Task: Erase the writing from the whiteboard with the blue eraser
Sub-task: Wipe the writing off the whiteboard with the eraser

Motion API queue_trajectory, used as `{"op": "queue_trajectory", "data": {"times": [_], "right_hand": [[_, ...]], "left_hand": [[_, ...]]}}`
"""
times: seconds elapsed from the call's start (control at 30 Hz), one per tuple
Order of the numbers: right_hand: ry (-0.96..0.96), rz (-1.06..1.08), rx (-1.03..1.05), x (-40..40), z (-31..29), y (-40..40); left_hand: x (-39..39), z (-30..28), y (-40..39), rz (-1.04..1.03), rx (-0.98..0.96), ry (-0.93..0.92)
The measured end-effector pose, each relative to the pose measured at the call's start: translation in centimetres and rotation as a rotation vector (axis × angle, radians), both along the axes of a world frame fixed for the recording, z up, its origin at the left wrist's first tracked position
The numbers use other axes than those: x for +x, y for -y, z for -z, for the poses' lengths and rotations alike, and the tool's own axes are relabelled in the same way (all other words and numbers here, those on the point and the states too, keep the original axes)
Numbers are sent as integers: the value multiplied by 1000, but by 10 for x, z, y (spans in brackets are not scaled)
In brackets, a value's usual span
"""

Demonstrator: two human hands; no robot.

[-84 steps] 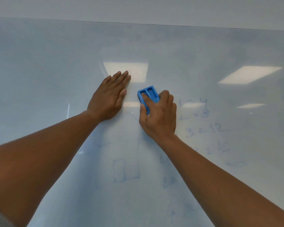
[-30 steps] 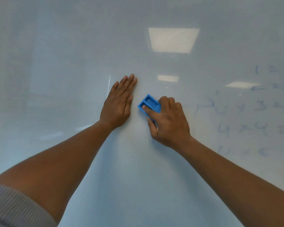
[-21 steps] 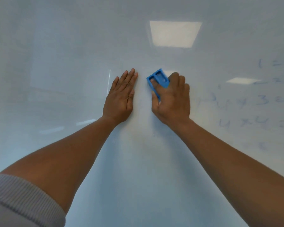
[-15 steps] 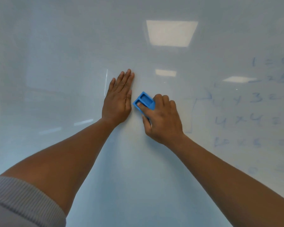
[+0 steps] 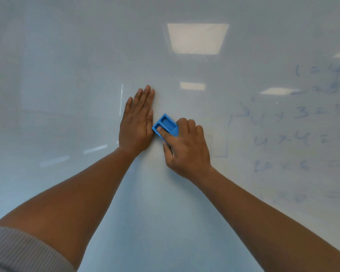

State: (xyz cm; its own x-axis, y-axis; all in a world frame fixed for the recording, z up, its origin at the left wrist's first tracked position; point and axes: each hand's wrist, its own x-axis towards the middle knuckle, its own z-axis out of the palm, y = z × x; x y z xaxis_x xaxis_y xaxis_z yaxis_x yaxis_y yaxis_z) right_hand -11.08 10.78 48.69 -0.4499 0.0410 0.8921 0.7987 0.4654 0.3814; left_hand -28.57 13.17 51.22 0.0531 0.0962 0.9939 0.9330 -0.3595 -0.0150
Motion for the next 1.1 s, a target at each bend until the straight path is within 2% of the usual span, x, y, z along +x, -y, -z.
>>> {"op": "queue_trajectory", "data": {"times": [0.13, 0.33, 0.43, 0.5, 0.67, 0.77, 0.83, 0.97, 1.1], "right_hand": [[40, 5, 17, 25, 9, -2], [-331, 81, 20, 50, -42, -5], [-396, 76, 10, 42, -49, -4], [-340, 51, 16, 35, -38, -3], [65, -22, 11, 27, 17, 0], [125, -2, -4, 44, 32, -1], [56, 11, 7, 59, 25, -2], [-199, 83, 34, 88, -16, -4], [-332, 85, 21, 89, -45, -3]], "left_hand": [[0, -1, 1, -13, 17, 7], [2, 0, 1, -10, 17, 15], [1, 0, 0, -12, 18, 16], [0, 0, 0, -9, 18, 16], [-2, 0, -1, -12, 21, 14], [-1, 0, -1, -11, 18, 16], [0, 0, 0, -10, 22, 19], [2, 0, 1, -4, 15, 31], [7, 0, 1, -12, -14, 46]]}}
